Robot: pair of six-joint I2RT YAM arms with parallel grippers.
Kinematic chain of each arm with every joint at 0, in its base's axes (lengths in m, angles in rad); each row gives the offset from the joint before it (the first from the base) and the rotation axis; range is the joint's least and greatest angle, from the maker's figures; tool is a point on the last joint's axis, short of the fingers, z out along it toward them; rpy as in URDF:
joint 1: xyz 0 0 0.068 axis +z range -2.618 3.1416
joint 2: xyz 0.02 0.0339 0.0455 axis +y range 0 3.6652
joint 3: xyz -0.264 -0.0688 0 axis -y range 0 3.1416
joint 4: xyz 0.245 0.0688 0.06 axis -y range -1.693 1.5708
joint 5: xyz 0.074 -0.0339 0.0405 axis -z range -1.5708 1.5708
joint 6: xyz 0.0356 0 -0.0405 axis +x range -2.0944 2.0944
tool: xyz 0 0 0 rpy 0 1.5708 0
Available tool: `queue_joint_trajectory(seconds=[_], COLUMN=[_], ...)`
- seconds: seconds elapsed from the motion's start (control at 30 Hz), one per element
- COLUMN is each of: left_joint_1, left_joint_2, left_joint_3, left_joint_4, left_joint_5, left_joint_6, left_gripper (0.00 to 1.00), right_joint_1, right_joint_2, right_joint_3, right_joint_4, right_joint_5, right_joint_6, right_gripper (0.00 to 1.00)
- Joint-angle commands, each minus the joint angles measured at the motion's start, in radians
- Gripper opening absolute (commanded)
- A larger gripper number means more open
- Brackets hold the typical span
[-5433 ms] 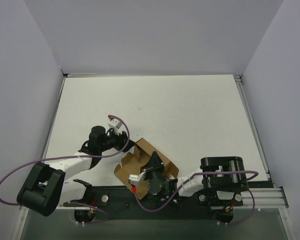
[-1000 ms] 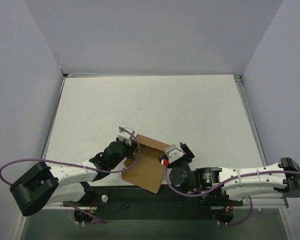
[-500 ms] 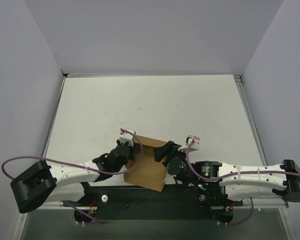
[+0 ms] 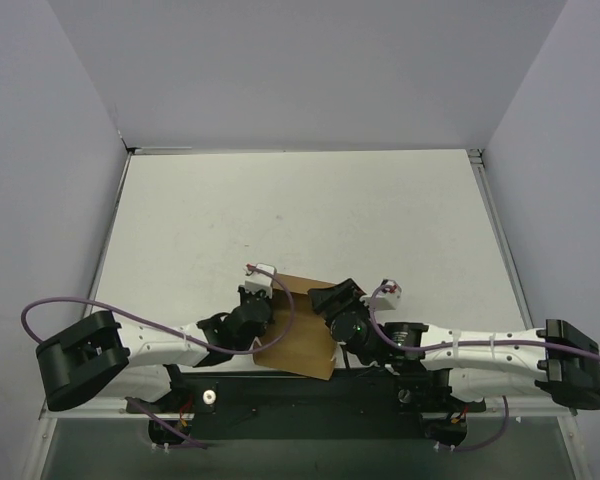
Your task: Fold the paper box
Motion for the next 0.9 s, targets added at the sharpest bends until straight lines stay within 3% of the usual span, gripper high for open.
queue_joint_trajectory(seconds=[0.0, 0.5, 0.87], left_joint_1=[-0.027, -0.109, -0.196], left_joint_2=[0.032, 0.118, 0.210], left_joint_3=[0.032, 0.021, 0.010], left_joint_4=[0.059, 0.107, 0.165], left_joint_5=[-0.049, -0.129, -0.235], left_joint_6=[-0.030, -0.084, -0.091], left_gripper=[0.00, 0.00, 0.00], right_joint_1=[-0.020, -0.102, -0.139], right_joint_2=[0.021, 0.081, 0.110], right_joint_3=[-0.023, -0.076, -0.126], right_joint_4=[0.037, 0.102, 0.175], right_joint_5=[0.027, 0.053, 0.082], right_joint_6=[0.068, 0.085, 0.061], right_gripper=[0.64, 0.61, 0.47])
